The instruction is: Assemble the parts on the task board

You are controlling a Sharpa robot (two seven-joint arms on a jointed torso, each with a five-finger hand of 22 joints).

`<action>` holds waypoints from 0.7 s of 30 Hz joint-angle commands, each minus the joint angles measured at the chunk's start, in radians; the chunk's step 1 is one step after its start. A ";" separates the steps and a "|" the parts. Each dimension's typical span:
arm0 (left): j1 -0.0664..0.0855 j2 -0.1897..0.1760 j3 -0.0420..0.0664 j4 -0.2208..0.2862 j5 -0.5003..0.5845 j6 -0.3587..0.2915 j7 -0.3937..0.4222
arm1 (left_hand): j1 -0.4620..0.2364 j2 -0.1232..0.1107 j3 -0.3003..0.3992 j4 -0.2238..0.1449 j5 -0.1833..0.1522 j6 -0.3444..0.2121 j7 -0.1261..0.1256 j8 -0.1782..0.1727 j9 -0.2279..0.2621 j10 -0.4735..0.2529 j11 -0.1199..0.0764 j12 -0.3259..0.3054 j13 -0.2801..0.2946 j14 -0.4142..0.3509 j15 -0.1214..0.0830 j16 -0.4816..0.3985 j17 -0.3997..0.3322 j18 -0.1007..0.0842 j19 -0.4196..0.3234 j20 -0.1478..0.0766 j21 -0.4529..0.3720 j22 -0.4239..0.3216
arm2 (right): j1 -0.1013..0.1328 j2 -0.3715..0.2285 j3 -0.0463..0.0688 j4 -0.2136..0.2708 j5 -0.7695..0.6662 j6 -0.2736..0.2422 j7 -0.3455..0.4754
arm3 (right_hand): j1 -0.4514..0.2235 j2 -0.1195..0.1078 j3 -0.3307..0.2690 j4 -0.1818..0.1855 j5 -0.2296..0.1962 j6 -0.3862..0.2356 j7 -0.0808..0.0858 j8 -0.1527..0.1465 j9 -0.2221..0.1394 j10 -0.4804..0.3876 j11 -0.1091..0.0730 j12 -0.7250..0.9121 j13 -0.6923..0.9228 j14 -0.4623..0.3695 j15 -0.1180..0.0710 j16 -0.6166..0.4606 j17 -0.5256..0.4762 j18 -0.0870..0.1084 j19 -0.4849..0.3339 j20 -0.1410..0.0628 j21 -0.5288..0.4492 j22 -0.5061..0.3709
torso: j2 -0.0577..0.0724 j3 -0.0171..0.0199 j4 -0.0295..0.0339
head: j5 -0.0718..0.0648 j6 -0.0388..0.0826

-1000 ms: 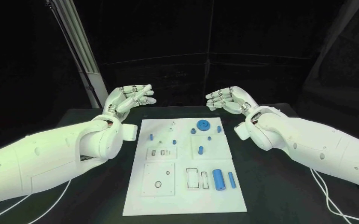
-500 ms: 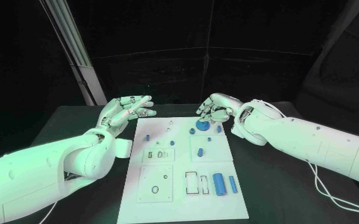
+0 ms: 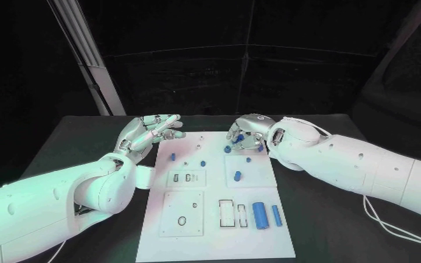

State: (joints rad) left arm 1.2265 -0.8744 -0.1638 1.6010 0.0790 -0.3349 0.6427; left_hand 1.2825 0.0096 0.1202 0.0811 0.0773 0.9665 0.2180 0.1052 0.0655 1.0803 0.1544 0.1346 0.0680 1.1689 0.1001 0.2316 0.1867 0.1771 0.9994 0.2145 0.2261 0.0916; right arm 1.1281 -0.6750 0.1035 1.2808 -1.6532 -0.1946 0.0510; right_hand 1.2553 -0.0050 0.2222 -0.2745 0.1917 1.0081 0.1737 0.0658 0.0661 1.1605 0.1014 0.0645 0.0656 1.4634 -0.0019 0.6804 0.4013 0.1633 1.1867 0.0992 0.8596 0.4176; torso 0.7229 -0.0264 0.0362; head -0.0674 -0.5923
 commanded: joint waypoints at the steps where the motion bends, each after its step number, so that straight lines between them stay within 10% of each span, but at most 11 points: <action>1: 0.002 0.002 0.001 0.001 -0.016 0.017 -0.003 | -0.002 0.012 0.001 -0.006 -0.005 -0.002 0.005 -0.005 -0.002 -0.004 0.006 -0.006 -0.002 -0.003 0.005 -0.005 0.001 0.006 0.007 0.003 -0.003 -0.001 | 0.003 0.001 0.001 0.009 -0.070 0.026 -0.012 | -0.010 -0.002 0.010 0.000 -0.004 -0.009 0.001 -0.001 0.000 -0.009 -0.001 0.001 0.001 0.017 0.004 0.024 0.015 0.019 -0.011 0.000 0.020 0.013 | 0.013 -0.0003 0.0028 | -0.003 -0.002; 21: 0.001 0.005 0.001 -0.006 -0.025 0.025 -0.018 | -0.001 0.014 0.005 -0.010 -0.004 -0.005 0.007 -0.008 -0.002 -0.008 0.008 -0.008 -0.002 -0.003 0.006 -0.007 0.004 0.006 0.008 0.003 -0.006 -0.003 | 0.004 0.011 0.001 0.014 -0.080 0.066 -0.018 | -0.013 0.008 0.062 0.014 -0.004 0.001 0.001 0.002 0.001 -0.005 -0.001 0.002 0.001 0.005 0.006 0.185 0.156 0.006 -0.007 0.005 0.159 0.155 | 0.027 0.0011 0.0060 | -0.002 0.000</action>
State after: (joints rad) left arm 1.2264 -0.8696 -0.1638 1.5938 0.0640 -0.3260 0.6257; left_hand 1.2786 0.0135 0.1258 0.0756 0.0773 0.9630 0.2214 0.1012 0.0648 1.0773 0.1573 0.1311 0.0672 1.1688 0.1001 0.2275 0.1896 0.1772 1.0028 0.2180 0.2261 0.0899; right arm 1.1291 -0.6650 0.1038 1.2951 -1.7220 -0.1492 0.0386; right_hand 1.2447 -0.0022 0.2802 -0.2605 0.1918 1.0082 0.1737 0.0659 0.0659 1.1574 0.0982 0.0645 0.0657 1.4633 -0.0018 0.8627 0.5555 0.1633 1.1742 0.1036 1.0149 0.5701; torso 0.7470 -0.0257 0.0420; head -0.0689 -0.5915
